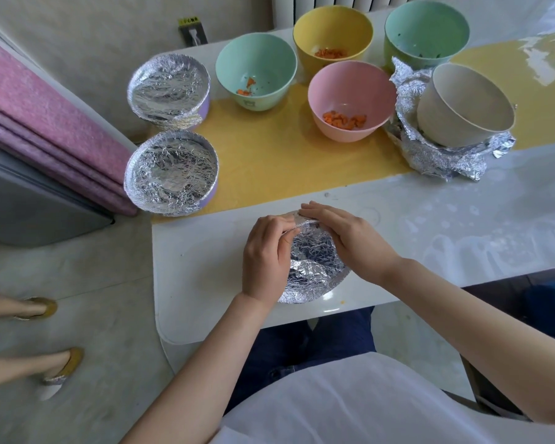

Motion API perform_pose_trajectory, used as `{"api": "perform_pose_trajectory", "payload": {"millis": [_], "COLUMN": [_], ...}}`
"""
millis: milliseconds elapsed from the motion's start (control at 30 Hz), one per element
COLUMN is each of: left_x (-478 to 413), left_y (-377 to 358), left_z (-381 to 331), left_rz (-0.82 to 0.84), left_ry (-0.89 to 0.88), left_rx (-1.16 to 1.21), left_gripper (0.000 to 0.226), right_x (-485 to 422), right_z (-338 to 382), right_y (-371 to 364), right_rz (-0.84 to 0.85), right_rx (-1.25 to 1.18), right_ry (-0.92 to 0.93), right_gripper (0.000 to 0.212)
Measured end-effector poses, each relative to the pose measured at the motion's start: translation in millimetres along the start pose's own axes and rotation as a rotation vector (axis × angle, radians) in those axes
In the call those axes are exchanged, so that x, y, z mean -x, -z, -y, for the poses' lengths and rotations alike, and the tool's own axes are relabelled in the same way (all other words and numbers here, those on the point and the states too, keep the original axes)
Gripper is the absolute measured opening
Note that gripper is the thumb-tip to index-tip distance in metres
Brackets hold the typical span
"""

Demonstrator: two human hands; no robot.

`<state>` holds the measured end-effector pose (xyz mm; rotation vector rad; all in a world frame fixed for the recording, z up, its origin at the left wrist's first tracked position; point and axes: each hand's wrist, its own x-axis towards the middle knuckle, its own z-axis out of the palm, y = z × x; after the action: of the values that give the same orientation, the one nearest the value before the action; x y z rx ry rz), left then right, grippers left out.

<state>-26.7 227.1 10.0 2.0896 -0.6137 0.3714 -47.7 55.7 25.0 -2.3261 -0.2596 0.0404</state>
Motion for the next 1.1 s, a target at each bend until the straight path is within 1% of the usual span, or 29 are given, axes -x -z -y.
{"api": "perform_pose_trajectory", "payload": {"millis": [100, 267, 333, 467, 600, 700, 767, 833, 900, 933, 1000, 1100], "left_x": [0.5, -1.0, -3.2, -3.3, -3.0, -5.2, -5.0, -4.1, -2.9, -2.4, -1.3, 0.4], "left_y": [0.3, 1.3, 1.0, -0.1, 1.4, 2.1, 0.9, -0.3, -0.8, -0.5, 0.5, 2.2], "left_z": [0.7, 0.3, -1.2, -1.1, -0.8, -1.7, -1.3, 0.1, 1.9, 2.7, 4.3, 4.6], "left_rz": [-0.013, -0.018, -0.004, 0.016, 0.017, -0.006, -0.016, -0.019, -0.015, -0.012, -0.02, -0.04], "left_ry": [0.027, 0.017, 0.009, 0.005, 0.017, 0.014, 0.02, 0.037, 0.04, 0.042, 0.053, 0.073], "left_rx": [-0.016, -0.047, -0.039, -0.012, -0.012, -0.044, -0.082, -0.085, -0.062, -0.057, -0.049, -0.042], "left_gripper": [0.008, 0.009, 0.009, 0.007, 0.008, 0.01, 0.007, 0.006, 0.006, 0.007, 0.008, 0.008], "right_x": [-5.3, -2.7, -1.0, -0.8, -2.1, -5.3, -8.5, -10.7, -10.1, -9.1, -6.8, -4.8], "right_z": [1.5, 1.8, 1.0, -1.3, 0.5, -0.5, -1.4, -0.2, 1.2, 1.6, 1.1, -0.3], "right_y": [0.4, 5.4, 6.1, 4.0, 3.5, 5.0, 6.8, 8.3, 8.0, 7.0, 4.5, 0.6], "right_rz": [0.026, 0.068, 0.066, 0.03, 0.022, 0.047, 0.065, 0.09, 0.098, 0.08, 0.013, -0.025], "right_rx": [0.011, -0.042, -0.067, -0.1, -0.104, -0.069, -0.069, -0.071, -0.068, -0.073, -0.097, -0.098], "right_ry": [0.004, 0.026, 0.049, 0.038, 0.044, 0.043, 0.047, 0.046, 0.027, 0.003, -0.052, -0.054], "right_gripper": [0.052, 0.051, 0.052, 0.053, 0.046, 0.054, 0.057, 0.053, 0.04, 0.038, 0.037, 0.036]}}
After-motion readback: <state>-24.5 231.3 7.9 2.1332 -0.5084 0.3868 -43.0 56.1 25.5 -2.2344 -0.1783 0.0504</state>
